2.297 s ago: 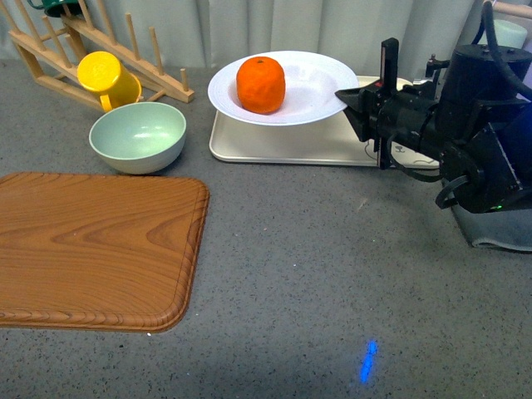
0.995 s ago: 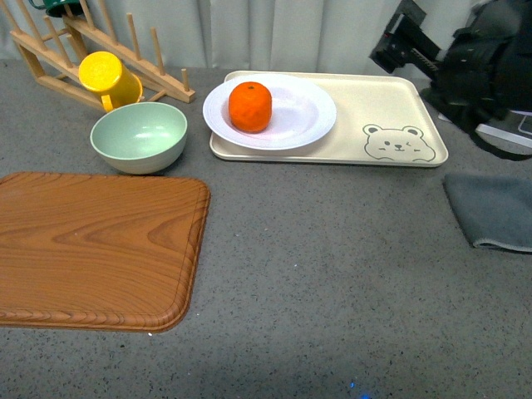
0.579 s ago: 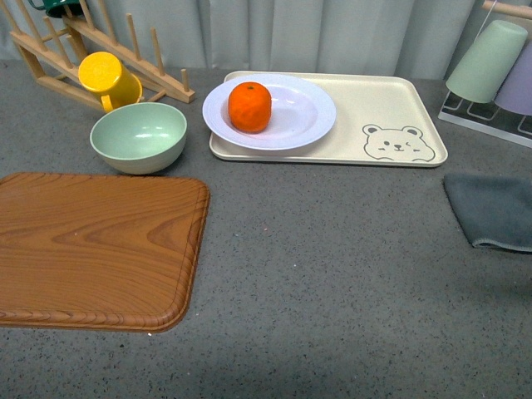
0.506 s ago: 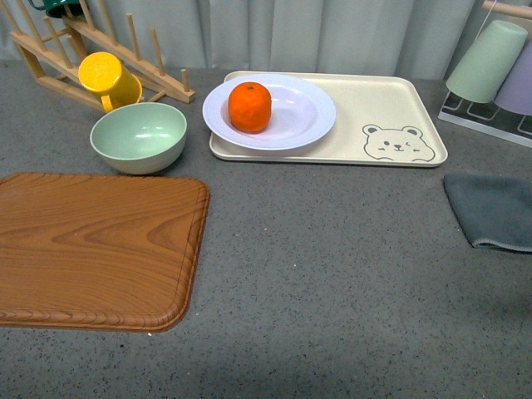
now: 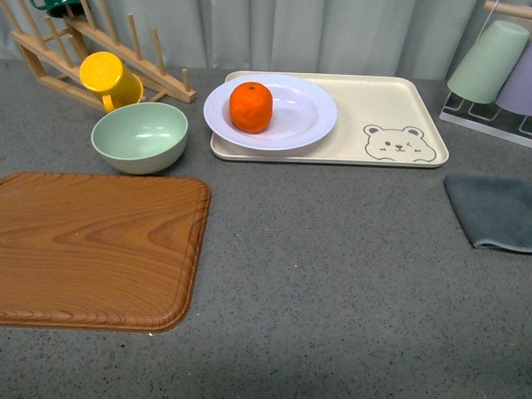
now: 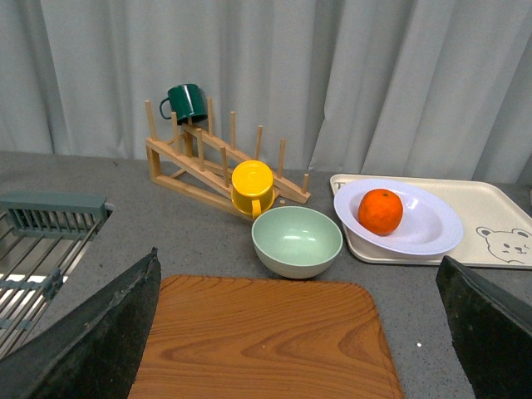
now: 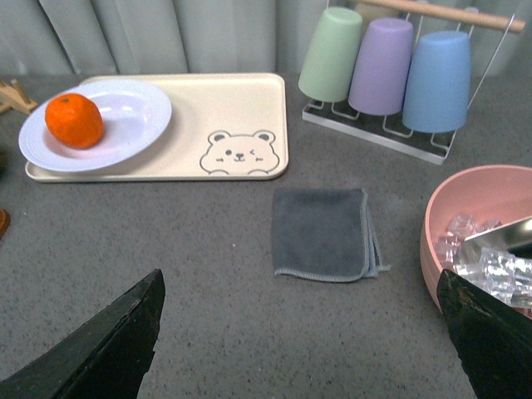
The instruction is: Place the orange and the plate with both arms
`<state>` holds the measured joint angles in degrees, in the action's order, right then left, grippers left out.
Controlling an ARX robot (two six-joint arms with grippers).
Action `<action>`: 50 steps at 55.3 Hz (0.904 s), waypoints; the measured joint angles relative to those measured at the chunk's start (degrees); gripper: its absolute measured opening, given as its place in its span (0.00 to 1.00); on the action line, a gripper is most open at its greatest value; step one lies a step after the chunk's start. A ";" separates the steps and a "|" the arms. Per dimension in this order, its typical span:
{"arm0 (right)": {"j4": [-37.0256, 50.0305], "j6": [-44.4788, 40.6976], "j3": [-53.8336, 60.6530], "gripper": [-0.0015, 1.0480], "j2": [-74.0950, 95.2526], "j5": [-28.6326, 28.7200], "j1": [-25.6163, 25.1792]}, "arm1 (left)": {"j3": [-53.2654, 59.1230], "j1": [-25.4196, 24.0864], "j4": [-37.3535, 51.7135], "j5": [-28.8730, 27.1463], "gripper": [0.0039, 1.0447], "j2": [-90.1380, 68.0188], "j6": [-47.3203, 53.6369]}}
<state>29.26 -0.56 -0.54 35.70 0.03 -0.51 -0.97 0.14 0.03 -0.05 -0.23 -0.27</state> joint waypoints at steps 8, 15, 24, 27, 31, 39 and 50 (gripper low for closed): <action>0.57 0.00 0.24 0.47 -5.77 0.00 0.35 | 0.00 0.00 0.00 0.00 0.94 0.02 0.00; -3.19 0.00 0.24 0.27 -9.44 0.02 0.35 | 0.00 0.00 0.00 0.02 0.94 0.02 0.00; -7.50 -0.13 0.24 0.01 -14.08 0.02 0.35 | 0.00 0.00 0.00 0.02 0.94 0.02 0.00; -8.72 0.02 0.24 0.01 -15.43 0.04 0.35 | 0.00 0.00 0.00 0.02 0.94 0.02 0.00; -11.04 0.02 0.24 0.01 -17.70 0.02 0.35 | 0.00 0.00 0.00 0.02 0.94 0.02 0.00; -14.58 0.02 0.24 0.01 -21.33 0.04 0.35 | 0.00 0.00 0.00 0.02 0.94 0.02 0.00; -17.75 0.02 0.24 0.01 -24.39 0.04 0.35 | 0.00 0.00 0.00 0.02 0.94 0.02 0.00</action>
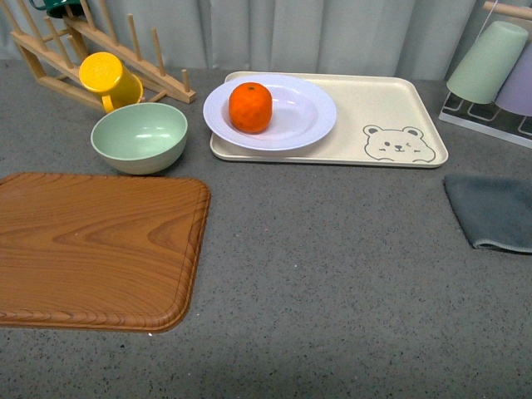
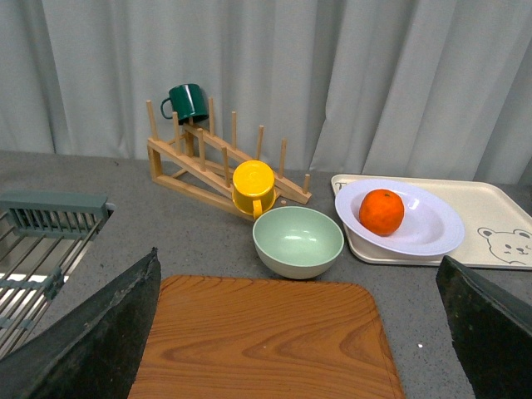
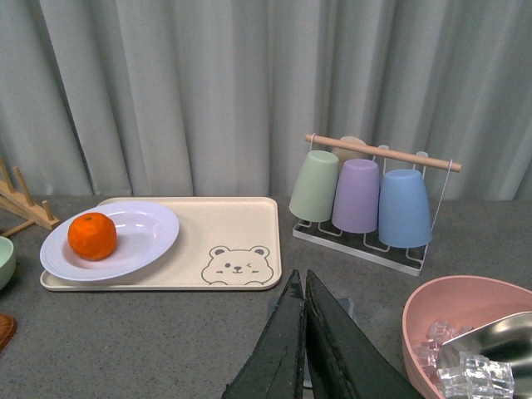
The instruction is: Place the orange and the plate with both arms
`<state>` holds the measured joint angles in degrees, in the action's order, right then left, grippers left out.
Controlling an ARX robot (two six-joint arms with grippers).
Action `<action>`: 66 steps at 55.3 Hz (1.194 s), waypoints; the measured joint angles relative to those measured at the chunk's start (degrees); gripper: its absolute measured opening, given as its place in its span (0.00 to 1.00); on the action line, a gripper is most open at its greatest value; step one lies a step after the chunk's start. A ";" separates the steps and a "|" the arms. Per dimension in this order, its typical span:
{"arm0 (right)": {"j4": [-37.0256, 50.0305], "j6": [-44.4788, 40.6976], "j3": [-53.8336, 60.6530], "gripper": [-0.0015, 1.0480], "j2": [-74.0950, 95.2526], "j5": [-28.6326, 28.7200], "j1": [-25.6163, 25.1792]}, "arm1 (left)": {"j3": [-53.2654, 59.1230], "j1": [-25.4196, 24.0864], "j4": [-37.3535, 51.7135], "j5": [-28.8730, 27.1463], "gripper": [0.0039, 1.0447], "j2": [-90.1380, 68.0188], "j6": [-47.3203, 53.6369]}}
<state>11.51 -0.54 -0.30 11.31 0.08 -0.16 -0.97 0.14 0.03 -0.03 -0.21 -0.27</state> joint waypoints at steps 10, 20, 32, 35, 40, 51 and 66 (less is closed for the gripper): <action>-10.80 -0.02 -0.04 0.01 -8.83 0.00 0.00 | 0.00 0.00 0.00 -0.04 0.94 0.02 0.00; -11.39 -0.07 -0.04 0.08 -11.02 0.02 0.00 | 0.00 0.00 0.00 0.00 0.94 0.02 0.00; -11.41 -0.07 -0.04 0.52 -11.06 0.02 0.00 | 0.00 0.00 0.00 0.00 0.94 0.02 0.00; -11.41 -0.07 -0.04 0.61 -11.06 0.02 0.00 | 0.00 0.00 0.00 0.00 0.94 0.02 0.00; -11.41 -0.04 -0.04 0.74 -11.06 0.02 0.00 | 0.00 0.00 0.00 0.00 0.94 0.02 0.00; -11.41 0.02 -0.04 0.91 -11.06 0.02 0.00 | 0.00 0.00 0.00 0.00 0.94 0.02 0.00; -11.41 0.02 -0.04 0.91 -11.06 0.02 0.00 | 0.00 0.00 0.00 0.00 0.94 0.02 0.00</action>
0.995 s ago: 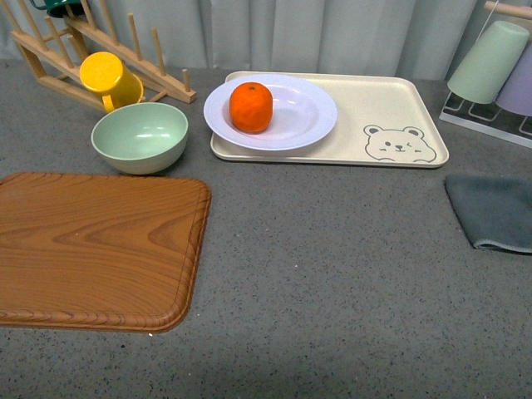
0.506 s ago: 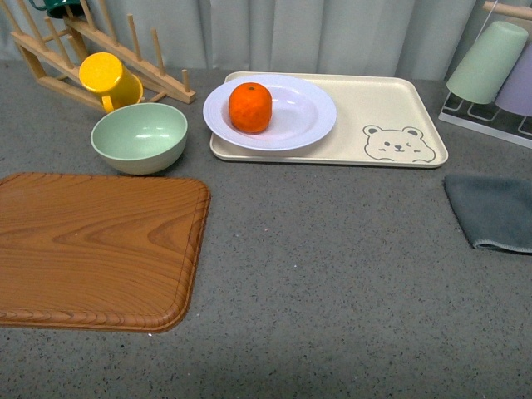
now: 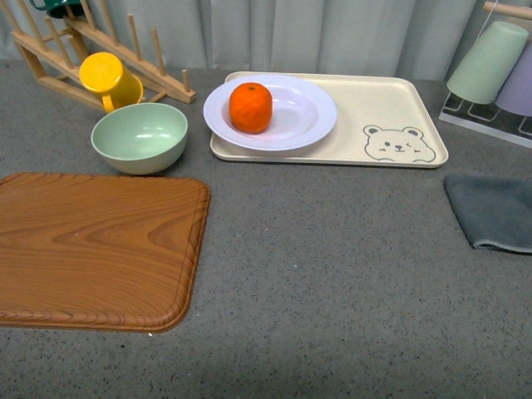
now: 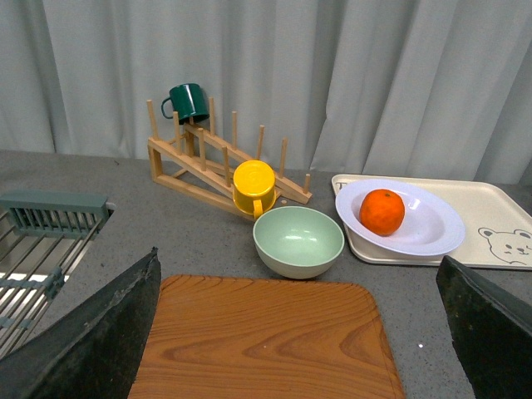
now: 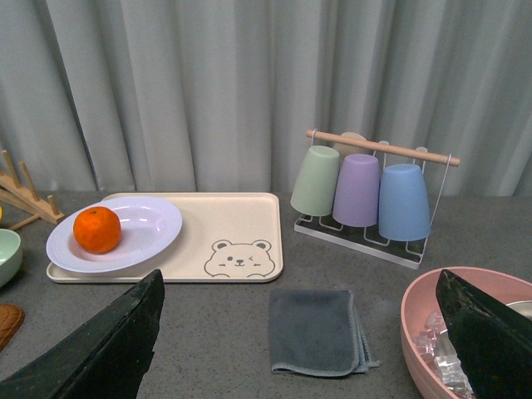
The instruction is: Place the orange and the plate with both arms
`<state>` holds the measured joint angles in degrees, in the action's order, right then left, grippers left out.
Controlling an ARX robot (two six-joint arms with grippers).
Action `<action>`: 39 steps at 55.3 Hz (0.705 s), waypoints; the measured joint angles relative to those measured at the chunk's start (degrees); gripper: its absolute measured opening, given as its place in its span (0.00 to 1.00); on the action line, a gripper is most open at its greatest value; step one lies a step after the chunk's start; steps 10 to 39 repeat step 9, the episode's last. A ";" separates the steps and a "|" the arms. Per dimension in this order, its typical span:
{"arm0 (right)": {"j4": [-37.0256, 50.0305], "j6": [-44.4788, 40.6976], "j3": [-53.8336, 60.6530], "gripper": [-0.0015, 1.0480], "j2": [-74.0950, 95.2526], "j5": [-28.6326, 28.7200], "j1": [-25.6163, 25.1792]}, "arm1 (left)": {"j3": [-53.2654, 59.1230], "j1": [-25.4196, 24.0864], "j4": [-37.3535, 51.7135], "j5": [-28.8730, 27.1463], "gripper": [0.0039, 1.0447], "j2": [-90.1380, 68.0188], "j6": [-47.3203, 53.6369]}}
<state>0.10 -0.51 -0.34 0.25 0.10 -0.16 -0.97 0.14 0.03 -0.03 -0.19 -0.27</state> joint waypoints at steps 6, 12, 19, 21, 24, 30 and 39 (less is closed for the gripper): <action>0.00 0.00 0.00 0.91 0.00 0.00 0.00 | 0.00 0.00 0.00 0.00 0.94 0.00 0.00; 0.00 0.00 0.00 0.91 0.00 0.00 0.00 | 0.00 0.00 0.00 0.00 0.94 0.00 0.00; 0.00 0.00 0.00 0.91 0.00 0.00 0.00 | 0.00 0.00 0.00 0.00 0.94 0.00 0.00; 0.00 0.00 0.00 0.91 0.00 0.00 0.00 | 0.00 0.00 0.00 0.00 0.94 0.00 0.00; 0.00 0.00 0.00 0.91 0.00 0.00 0.00 | 0.00 0.00 0.00 0.00 0.94 0.00 0.00; 0.00 0.00 0.00 0.91 0.00 0.00 0.00 | 0.00 0.00 0.00 0.00 0.94 0.00 0.00; 0.00 0.00 0.00 0.91 0.00 0.00 0.00 | 0.00 0.00 0.00 0.00 0.94 0.00 0.00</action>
